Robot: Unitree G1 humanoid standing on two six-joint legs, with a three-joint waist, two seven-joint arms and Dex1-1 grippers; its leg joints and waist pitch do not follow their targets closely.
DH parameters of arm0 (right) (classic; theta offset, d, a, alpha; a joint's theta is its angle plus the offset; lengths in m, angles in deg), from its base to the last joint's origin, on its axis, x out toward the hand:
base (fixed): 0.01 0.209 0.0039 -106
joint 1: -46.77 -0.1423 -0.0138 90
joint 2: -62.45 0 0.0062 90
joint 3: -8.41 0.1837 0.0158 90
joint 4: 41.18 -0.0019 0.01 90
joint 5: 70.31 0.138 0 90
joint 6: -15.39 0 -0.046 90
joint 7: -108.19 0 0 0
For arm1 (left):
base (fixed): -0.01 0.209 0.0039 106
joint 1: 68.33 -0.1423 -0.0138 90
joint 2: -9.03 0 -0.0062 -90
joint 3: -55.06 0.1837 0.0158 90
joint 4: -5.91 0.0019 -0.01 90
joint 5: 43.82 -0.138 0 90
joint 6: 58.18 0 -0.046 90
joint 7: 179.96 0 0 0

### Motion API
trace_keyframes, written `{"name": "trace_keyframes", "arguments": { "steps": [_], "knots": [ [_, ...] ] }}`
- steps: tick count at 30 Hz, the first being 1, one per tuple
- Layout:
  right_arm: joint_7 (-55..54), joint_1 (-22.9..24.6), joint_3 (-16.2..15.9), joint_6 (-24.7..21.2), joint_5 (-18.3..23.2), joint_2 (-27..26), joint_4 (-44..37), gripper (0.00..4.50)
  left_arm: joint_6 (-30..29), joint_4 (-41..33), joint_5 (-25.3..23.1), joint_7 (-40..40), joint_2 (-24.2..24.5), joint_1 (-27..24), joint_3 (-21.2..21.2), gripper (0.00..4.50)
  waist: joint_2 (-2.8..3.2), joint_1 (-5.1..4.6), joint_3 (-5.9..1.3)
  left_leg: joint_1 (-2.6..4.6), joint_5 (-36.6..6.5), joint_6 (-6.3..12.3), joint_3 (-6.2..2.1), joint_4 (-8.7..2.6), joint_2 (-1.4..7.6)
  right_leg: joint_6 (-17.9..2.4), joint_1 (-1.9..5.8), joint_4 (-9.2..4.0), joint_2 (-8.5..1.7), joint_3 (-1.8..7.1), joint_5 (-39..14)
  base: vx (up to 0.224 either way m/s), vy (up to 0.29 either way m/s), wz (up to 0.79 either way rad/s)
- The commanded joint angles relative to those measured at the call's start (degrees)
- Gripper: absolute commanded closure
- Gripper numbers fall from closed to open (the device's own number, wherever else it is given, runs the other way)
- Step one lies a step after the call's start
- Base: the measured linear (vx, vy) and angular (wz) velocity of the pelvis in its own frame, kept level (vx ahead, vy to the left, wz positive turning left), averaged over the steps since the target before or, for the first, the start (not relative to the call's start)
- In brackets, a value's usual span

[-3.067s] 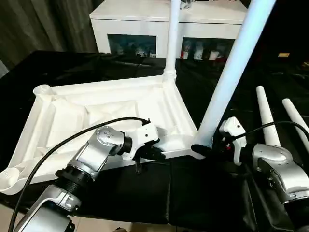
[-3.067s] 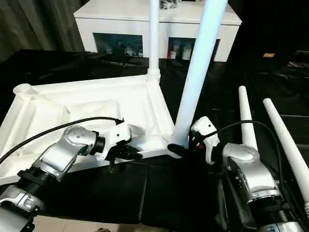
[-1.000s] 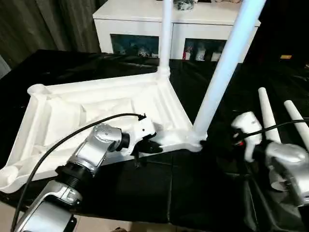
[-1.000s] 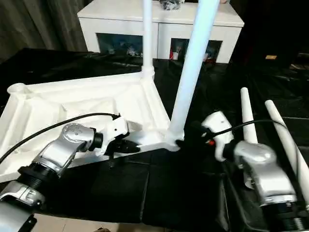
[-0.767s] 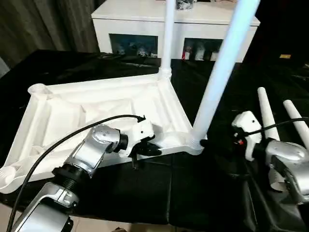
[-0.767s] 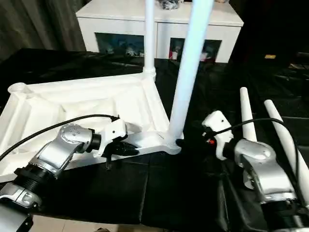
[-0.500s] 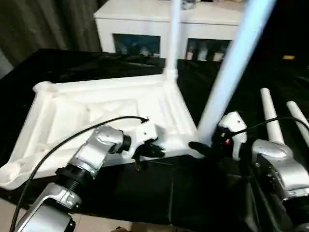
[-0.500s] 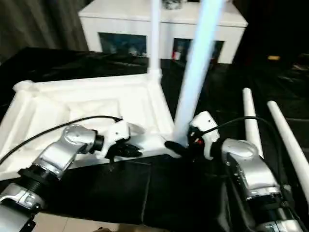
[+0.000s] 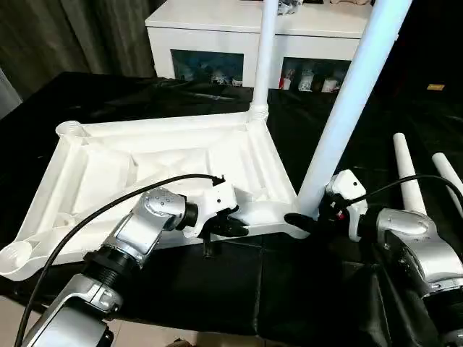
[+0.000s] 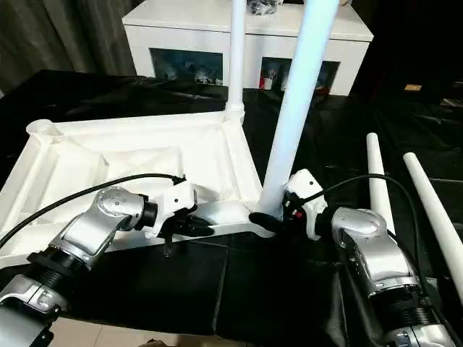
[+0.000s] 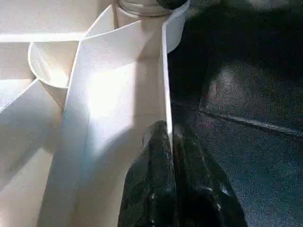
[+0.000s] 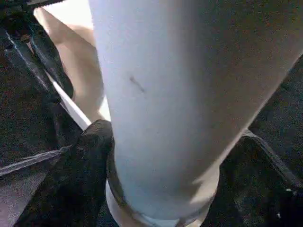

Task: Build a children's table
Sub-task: Rotate leg to tighten

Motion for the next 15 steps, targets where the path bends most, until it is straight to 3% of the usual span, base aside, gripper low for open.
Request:
{"name": "trace_keyframes", "arguments": {
  "steps": [1,4,10,11,13,14,15],
  "knots": [
    [0.5,-0.4,0.2,1.0,-0.5,0.7,0.4,1.4,0.5,-1.4,0.3,-1.5,-0.5,0.5,1.2,4.5,-0.87,-0.14,-3.96,1.21,-8.5,5.17,-1.39,-4.17,3.29,-14.6,2.99,-2.68,-3.21,2.28,-10.1,0.0,0.0,0.0],
    [0.7,-0.4,0.2,1.2,-0.6,0.5,0.7,1.69,0.5,-1.2,0.3,-1.7,-0.5,0.6,1.2,4.5,-0.84,-0.13,-3.96,1.25,-8.5,5.13,-1.4,-4.18,3.31,-14.7,2.98,-2.7,-3.21,2.27,-10.0,0.0,0.0,0.0],
    [-3.4,-1.1,1.1,1.3,-1.1,-2.3,3.8,1.79,-0.5,0.4,0.0,0.4,-1.5,1.1,0.6,4.5,-0.62,-0.21,-3.97,1.25,-9.0,4.88,-1.44,-4.21,3.3,-14.9,2.99,-2.69,-3.18,2.22,-10.0,0.0,0.0,0.0],
    [-6.5,-1.5,1.3,1.3,-1.9,-3.9,5.5,1.8,-0.8,1.6,-0.3,2.3,-2.4,1.6,0.1,4.5,-0.64,-0.45,-3.8,1.26,-9.8,4.48,-1.33,-4.25,3.2,-14.9,2.67,-2.91,-3.1,2.24,-11.1,0.0,0.0,0.0],
    [-12.0,-2.2,1.8,1.1,-3.2,-6.9,8.4,1.81,-1.7,3.8,-0.7,5.6,-4.1,2.8,-0.8,4.5,-0.97,-0.71,-3.71,1.32,-12.0,3.0,-1.5,-4.46,3.12,-14.0,2.89,-3.28,-3.11,2.09,-14.7,0.0,0.0,0.0],
    [-14.0,-2.4,1.9,1.0,-3.5,-8.1,9.4,1.81,-2.2,4.6,-0.8,6.9,-4.8,3.2,-1.1,4.5,-0.79,-1.05,-3.47,1.55,-13.7,2.03,-1.4,-4.56,2.99,-13.6,2.41,-3.67,-3.1,2.17,-17.1,0.0,0.0,0.0],
    [-16.1,-2.6,2.1,0.9,-3.8,-9.4,10.4,1.81,-2.5,5.5,-1.0,8.2,-5.6,3.7,-1.5,4.5,-0.78,-1.2,-3.44,1.53,-14.8,1.41,-1.56,-4.65,3.0,-13.2,2.54,-3.86,-3.19,2.11,-18.6,0.0,0.0,0.0]
  ]
}}
